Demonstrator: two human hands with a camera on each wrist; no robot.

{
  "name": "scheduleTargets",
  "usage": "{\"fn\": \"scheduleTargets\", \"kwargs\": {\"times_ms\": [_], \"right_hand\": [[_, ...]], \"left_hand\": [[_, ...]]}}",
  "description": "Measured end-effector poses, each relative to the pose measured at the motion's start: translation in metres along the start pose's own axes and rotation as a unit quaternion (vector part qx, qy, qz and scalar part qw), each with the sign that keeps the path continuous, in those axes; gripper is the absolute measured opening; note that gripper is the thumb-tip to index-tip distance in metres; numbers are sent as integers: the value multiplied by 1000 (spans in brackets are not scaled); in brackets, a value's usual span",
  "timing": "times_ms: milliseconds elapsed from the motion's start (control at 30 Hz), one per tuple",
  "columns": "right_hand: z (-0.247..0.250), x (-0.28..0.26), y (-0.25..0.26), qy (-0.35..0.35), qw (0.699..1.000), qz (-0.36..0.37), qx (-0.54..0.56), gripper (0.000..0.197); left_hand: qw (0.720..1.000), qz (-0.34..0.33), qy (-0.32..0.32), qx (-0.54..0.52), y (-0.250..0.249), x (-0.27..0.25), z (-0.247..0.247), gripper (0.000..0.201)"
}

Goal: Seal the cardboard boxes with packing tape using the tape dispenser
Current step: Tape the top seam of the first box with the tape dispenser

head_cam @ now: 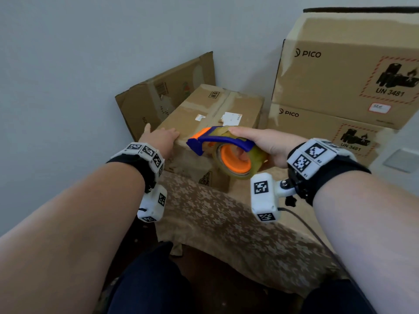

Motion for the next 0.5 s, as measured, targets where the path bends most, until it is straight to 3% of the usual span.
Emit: {"fn": "scheduleTargets", "kwargs": {"times_ms": [100,200,300,367,500], "right_hand": [[-19,4,10,11,1000,1,12,55],[-18,8,16,-10,1000,13,16,55],[-10,11,22,-43,998,46,-10,55],[-12,12,22,-28,998,51,10,51],[-20,13,18,-5,997,61,38,45]], "left_hand": [[999,-4,-25,-34,1,3,1,40],[994,-46,-39,-88,-11,4,-3,63],[991,-53,-23,-120,-14,9,-3,53],[989,-58,-21,-132,-13,12,-3,51],[989,-80,-17,-121,-15,12,-3,70]]}}
Point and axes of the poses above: each hand's wrist, its own x-axis towards the middle knuckle, its own z-axis out of the back of the hand, y = z × x, the point moved 4 cm from there along x, towards the middle knuckle, and after that the axes turned 2 degrees about -y, right-handed, at the moved point
